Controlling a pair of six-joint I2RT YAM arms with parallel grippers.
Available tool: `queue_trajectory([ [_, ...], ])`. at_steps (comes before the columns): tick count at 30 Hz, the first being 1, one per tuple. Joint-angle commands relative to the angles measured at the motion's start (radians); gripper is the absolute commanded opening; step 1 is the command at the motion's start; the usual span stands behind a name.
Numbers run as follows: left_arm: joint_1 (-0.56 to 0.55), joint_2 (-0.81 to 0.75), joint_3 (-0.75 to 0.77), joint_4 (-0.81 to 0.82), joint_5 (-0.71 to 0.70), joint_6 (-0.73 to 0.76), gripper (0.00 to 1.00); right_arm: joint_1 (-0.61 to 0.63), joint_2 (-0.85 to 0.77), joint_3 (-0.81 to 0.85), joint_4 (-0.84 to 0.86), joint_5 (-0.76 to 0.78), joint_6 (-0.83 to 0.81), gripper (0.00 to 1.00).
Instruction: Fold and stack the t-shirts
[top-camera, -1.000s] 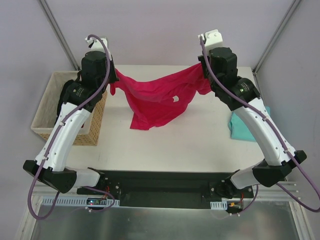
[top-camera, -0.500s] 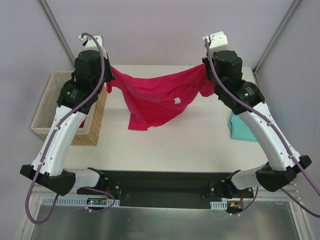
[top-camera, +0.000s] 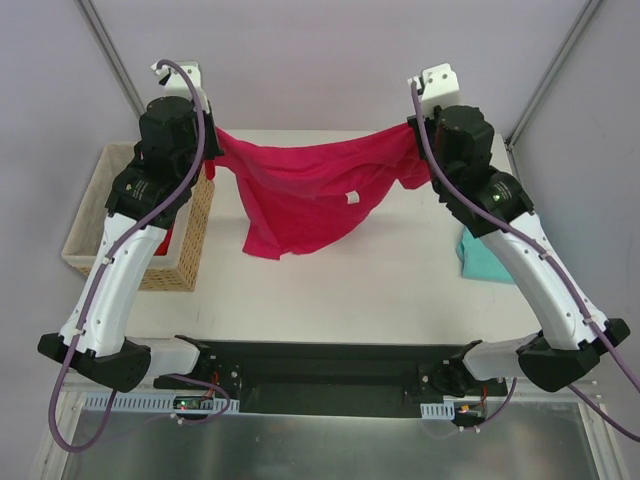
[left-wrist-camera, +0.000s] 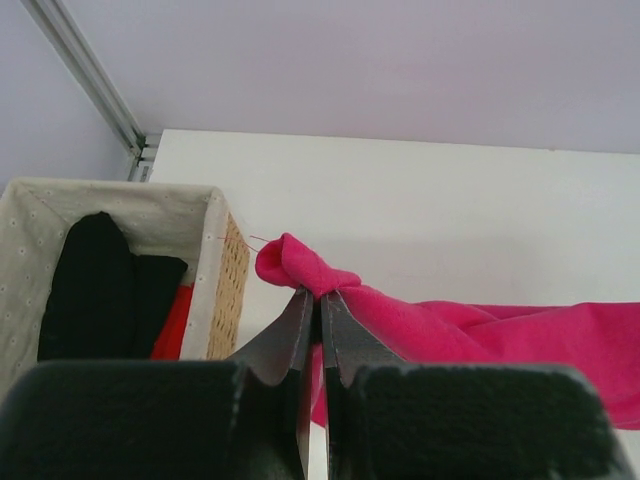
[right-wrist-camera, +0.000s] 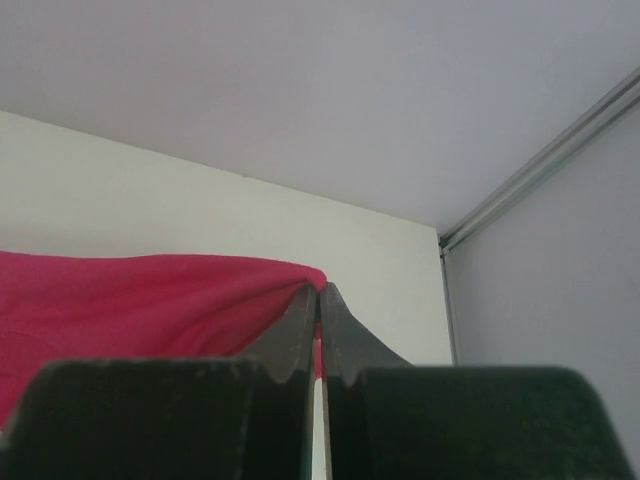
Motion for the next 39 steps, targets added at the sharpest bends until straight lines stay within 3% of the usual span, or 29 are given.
queue_trajectory([
  [1, 0.013, -0.032, 0.052, 0.047, -0.032, 0.036, 0.0, -0.003, -0.051, 0.075, 0.13, 0.026, -0.107, 0.01],
  [22, 0.019, 0.006, 0.199, 0.06, -0.075, 0.157, 0.0, -0.005, -0.046, 0.172, 0.217, 0.062, -0.275, 0.01],
  [39, 0.021, -0.014, 0.237, 0.064, -0.112, 0.172, 0.0, 0.026, -0.071, 0.163, 0.191, 0.083, -0.286, 0.01],
])
